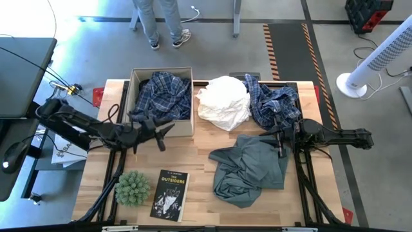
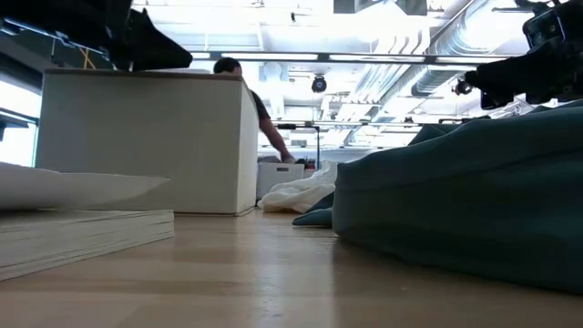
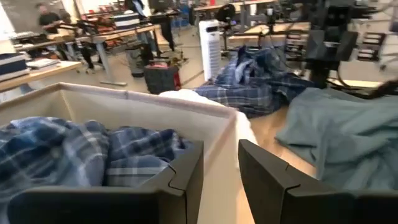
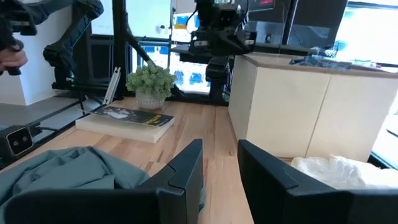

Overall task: Sort clothes
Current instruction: Put the blue plaid shirt into the laundry organizer

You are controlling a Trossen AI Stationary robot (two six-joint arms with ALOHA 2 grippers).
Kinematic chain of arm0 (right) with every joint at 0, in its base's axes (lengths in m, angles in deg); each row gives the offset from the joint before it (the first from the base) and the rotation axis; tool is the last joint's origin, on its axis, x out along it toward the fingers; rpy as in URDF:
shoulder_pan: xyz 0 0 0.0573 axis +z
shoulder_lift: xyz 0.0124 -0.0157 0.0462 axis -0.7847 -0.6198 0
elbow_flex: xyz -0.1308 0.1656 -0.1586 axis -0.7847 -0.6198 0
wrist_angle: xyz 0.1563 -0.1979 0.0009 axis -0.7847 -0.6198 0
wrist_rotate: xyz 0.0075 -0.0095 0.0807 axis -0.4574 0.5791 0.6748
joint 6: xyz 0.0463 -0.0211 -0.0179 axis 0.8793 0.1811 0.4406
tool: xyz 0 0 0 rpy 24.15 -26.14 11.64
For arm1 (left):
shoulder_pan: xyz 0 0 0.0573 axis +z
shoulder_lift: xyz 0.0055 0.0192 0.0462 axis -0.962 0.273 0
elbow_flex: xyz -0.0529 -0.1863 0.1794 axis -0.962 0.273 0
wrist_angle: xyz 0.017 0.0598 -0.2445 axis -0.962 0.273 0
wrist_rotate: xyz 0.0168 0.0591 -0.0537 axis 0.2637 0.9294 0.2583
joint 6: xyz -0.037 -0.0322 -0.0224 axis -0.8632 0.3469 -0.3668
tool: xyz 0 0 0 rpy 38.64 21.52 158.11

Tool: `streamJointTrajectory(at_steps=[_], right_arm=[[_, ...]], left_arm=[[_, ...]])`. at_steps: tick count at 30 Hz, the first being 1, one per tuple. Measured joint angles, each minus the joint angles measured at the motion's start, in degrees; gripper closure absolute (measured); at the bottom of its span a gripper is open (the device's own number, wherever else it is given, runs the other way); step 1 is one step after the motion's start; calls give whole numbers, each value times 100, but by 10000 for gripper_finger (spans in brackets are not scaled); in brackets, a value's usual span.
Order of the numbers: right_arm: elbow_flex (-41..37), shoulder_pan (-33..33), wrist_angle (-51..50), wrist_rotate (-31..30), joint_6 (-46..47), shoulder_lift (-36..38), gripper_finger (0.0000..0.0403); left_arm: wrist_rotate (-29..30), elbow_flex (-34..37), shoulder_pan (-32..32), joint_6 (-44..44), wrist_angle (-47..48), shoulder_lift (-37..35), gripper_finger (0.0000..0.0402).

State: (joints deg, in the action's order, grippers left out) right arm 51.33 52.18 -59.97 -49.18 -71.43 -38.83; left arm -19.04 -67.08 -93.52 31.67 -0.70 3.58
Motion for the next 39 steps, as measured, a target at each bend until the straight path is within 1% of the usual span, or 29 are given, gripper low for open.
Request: streamJointTrajectory(at_steps=[2, 4, 6, 8, 10, 13, 15, 17, 18, 20, 22, 24, 26, 28, 31, 32, 33, 35, 37, 39], right_arm=[[0, -1, 205, 1, 342, 0, 304], [0, 3, 532, 60, 1397, 0, 304], [0, 6, 905, -64, 2615, 0, 304], [0, 6, 1336, -324, 3257, 0, 304], [0, 6, 1965, -464, 3416, -1, 304], [0, 6, 3363, -297, 3383, -62, 304], [0, 6, 4408, -156, 3189, -164, 304], [10, 6, 5194, -154, 3081, -303, 304], [64, 6, 5372, -218, 3034, -381, 304], [320, 6, 5280, -376, 2909, -562, 304], [759, 6, 4570, -502, 2655, -790, 304], [1406, -10, 3270, -728, 2452, -1079, 304], [2349, -65, 1719, -1248, 2158, -1460, 304], [3497, -135, 16, -1875, 1795, -1953, 304], [5165, -291, -2337, -2874, 1618, -2955, 304], [5655, -370, -3055, -3077, 1647, -3340, 304], [6128, -463, -3680, -3180, 1674, -3746, 304], [6937, -685, -4760, -3185, 1815, -4508, 303], [7546, -939, -5758, -2983, 1906, -5264, 296], [7959, -1255, -6630, -2711, 1893, -5985, 282]], left_arm=[[-4, 15, -87, 85, 45, -4, 307], [-7, 15, -130, 136, 41, -15, 307], [-5, 13, -146, 150, 39, -15, 307], [-5, 13, -144, 136, 38, -15, 307], [-5, 13, -144, 112, 33, -15, 307], [-5, 13, -144, 82, -34, -15, 307], [-5, 11, -144, 88, -138, -15, 307], [-5, 11, -144, 160, -162, -15, 307], [-5, 11, -144, 219, -160, -15, 307], [-5, 11, -144, 277, -160, -15, 307], [-5, 11, -144, 275, -159, -15, 307], [-5, 11, -142, 275, -161, -15, 307], [-5, 11, -141, 275, -159, -15, 307], [-5, 11, -139, 275, -160, -15, 307], [-3, 11, -137, 275, -157, -15, 307], [-3, 11, -137, 275, -161, -15, 307], [-3, 11, -137, 275, -161, -15, 307], [-3, 11, -135, 275, -163, -15, 307], [-1, 11, -135, 275, -164, -15, 307], [-3, 11, -135, 275, -162, -15, 307]])
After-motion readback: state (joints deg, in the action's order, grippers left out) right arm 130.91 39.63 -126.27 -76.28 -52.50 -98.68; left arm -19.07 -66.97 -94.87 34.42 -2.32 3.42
